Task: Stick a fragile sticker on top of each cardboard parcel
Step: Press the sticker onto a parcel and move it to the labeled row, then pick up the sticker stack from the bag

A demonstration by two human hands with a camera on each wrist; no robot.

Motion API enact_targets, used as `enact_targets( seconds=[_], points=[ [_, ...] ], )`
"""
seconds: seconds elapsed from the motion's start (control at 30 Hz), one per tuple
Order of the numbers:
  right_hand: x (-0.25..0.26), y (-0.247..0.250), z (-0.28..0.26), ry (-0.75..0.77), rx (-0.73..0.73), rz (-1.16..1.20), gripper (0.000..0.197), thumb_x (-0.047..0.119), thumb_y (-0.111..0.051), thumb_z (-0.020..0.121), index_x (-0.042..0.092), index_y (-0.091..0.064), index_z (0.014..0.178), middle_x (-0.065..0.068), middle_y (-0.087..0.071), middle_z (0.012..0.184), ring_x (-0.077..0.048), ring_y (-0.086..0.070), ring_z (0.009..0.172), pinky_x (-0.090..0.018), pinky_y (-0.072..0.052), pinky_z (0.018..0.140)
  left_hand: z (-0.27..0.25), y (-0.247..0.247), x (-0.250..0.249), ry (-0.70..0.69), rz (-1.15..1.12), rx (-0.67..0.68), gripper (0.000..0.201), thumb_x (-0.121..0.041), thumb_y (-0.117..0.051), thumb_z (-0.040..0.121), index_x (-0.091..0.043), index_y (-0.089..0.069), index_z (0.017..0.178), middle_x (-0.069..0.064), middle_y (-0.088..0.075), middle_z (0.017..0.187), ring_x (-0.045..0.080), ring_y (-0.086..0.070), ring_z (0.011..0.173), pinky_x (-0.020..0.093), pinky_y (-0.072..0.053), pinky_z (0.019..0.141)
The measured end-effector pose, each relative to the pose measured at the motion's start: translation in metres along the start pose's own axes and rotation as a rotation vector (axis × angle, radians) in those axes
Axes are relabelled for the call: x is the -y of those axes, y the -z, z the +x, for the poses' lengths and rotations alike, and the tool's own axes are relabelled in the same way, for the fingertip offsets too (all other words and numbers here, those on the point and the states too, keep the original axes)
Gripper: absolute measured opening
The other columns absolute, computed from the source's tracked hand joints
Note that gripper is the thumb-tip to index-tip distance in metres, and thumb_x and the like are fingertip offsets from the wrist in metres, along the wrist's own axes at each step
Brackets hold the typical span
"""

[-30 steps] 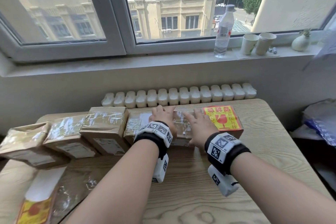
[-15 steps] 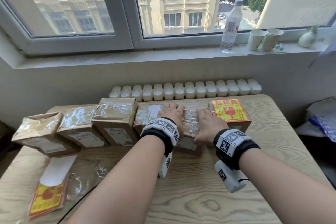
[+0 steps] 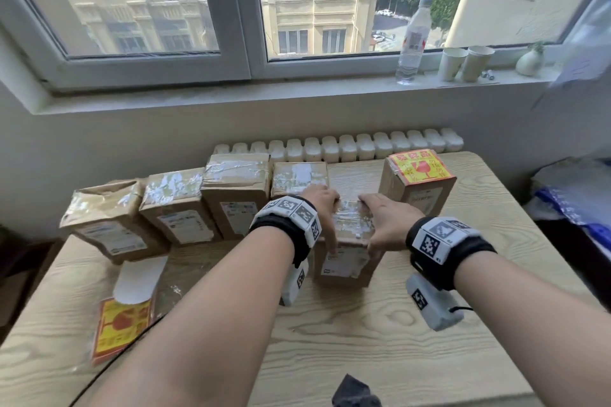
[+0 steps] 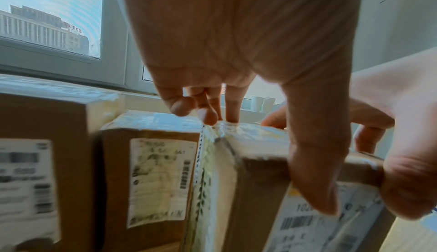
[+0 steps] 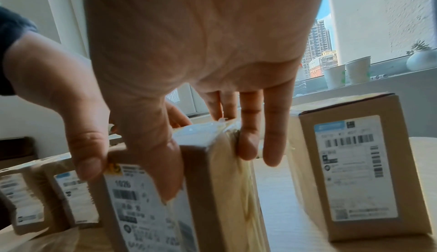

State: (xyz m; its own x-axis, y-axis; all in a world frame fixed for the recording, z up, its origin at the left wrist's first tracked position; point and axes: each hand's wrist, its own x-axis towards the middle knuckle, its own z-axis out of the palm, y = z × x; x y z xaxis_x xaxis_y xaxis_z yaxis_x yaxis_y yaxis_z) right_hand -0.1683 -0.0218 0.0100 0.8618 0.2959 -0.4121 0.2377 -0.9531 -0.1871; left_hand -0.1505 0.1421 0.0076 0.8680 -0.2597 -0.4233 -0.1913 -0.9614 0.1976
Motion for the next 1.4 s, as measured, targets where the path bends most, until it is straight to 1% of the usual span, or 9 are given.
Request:
enact_targets(
  seconds=[0.23,0.5,0.6,0.7,0.83,0.97,1.1,1.27,1.4],
  points=[
    [0.057,-0.031,0.002,0.088,0.025,-0.062,0.115,0.036,-0.083,0.060,0.022,-0.015,0.150,0.003,-0.030,0.147,-0.022,-0.047,0.126,-0.034,-0.045,0.098,-0.047,-0.033,0.055,0.091,-0.077,-0.020,0.107,-0.046,-0.091,0.048,-0.020,-0.038,0.138,0.001,-0.041,0.128,0.020,-0.042,0.121,0.039,-0.045,0.101],
    [0.077,-0.040,0.002,0.158,0.061,-0.171,0.116,0.045,-0.082,0.063,0.025,-0.009,0.151,0.005,-0.027,0.144,-0.017,-0.051,0.118,-0.019,-0.032,0.054,-0.071,-0.049,0.072,0.155,-0.196,-0.022,0.111,-0.041,-0.091,0.050,-0.024,-0.032,0.142,-0.001,-0.034,0.133,0.020,-0.040,0.125,0.042,-0.047,0.099],
    [0.076,-0.038,0.008,0.178,0.123,-0.185,0.126,0.055,-0.085,0.053,0.031,-0.008,0.150,0.001,-0.034,0.138,-0.020,-0.049,0.118,-0.029,-0.048,0.077,-0.074,-0.051,0.070,0.179,-0.223,0.039,0.117,-0.042,-0.092,0.049,-0.028,-0.026,0.144,0.000,-0.033,0.134,0.023,-0.039,0.127,0.044,-0.045,0.102],
    [0.080,-0.037,0.015,0.189,0.145,-0.210,0.128,0.070,-0.079,0.048,0.030,-0.013,0.149,-0.003,-0.039,0.138,-0.023,-0.042,0.125,-0.040,-0.043,0.102,-0.076,-0.055,0.071,0.184,-0.249,0.047,0.120,-0.042,-0.093,0.047,-0.031,-0.025,0.145,0.001,-0.034,0.134,0.023,-0.040,0.127,0.044,-0.044,0.103],
    [0.098,-0.028,0.018,0.205,0.111,-0.217,0.119,0.084,-0.066,0.048,0.030,-0.027,0.147,-0.005,-0.040,0.142,-0.025,-0.038,0.130,-0.046,-0.040,0.105,-0.082,-0.049,0.076,0.144,-0.348,0.043,0.118,-0.037,-0.092,0.053,-0.028,-0.024,0.149,0.003,-0.037,0.141,0.023,-0.042,0.130,0.038,-0.041,0.107],
    [0.135,-0.021,0.020,0.314,-0.108,0.042,0.075,0.059,-0.065,0.077,0.024,-0.043,0.140,-0.003,-0.045,0.141,-0.020,-0.042,0.129,-0.039,-0.040,0.106,-0.097,-0.035,0.110,0.165,-0.555,0.053,0.098,-0.018,-0.089,0.062,-0.021,-0.038,0.145,-0.001,-0.052,0.137,0.015,-0.051,0.121,0.026,-0.042,0.097],
    [0.193,-0.024,0.025,0.411,-0.177,0.147,0.042,0.036,-0.060,0.090,0.020,-0.056,0.129,-0.002,-0.059,0.126,-0.017,-0.056,0.112,-0.033,-0.047,0.097,-0.116,-0.034,0.168,0.284,-0.619,-0.059,0.051,-0.007,-0.081,0.073,-0.017,-0.064,0.120,0.001,-0.068,0.112,0.016,-0.063,0.107,0.032,-0.051,0.093],
    [0.262,-0.050,0.042,0.347,-0.093,0.181,0.029,0.023,-0.050,0.095,0.017,-0.063,0.120,-0.003,-0.066,0.118,-0.022,-0.059,0.111,-0.031,-0.045,0.095,-0.140,-0.055,0.253,0.429,-0.555,-0.139,0.021,-0.014,-0.075,0.079,-0.020,-0.073,0.099,0.001,-0.071,0.104,0.016,-0.065,0.103,0.027,-0.050,0.090],
    [0.288,-0.085,0.075,0.110,0.047,0.209,0.031,0.013,-0.046,0.091,0.013,-0.069,0.112,-0.008,-0.069,0.110,-0.026,-0.063,0.104,-0.032,-0.051,0.090,-0.157,-0.082,0.318,0.554,-0.622,-0.177,0.009,-0.011,-0.072,0.081,-0.020,-0.071,0.083,0.005,-0.071,0.103,0.021,-0.065,0.102,0.033,-0.053,0.090]
  ],
)
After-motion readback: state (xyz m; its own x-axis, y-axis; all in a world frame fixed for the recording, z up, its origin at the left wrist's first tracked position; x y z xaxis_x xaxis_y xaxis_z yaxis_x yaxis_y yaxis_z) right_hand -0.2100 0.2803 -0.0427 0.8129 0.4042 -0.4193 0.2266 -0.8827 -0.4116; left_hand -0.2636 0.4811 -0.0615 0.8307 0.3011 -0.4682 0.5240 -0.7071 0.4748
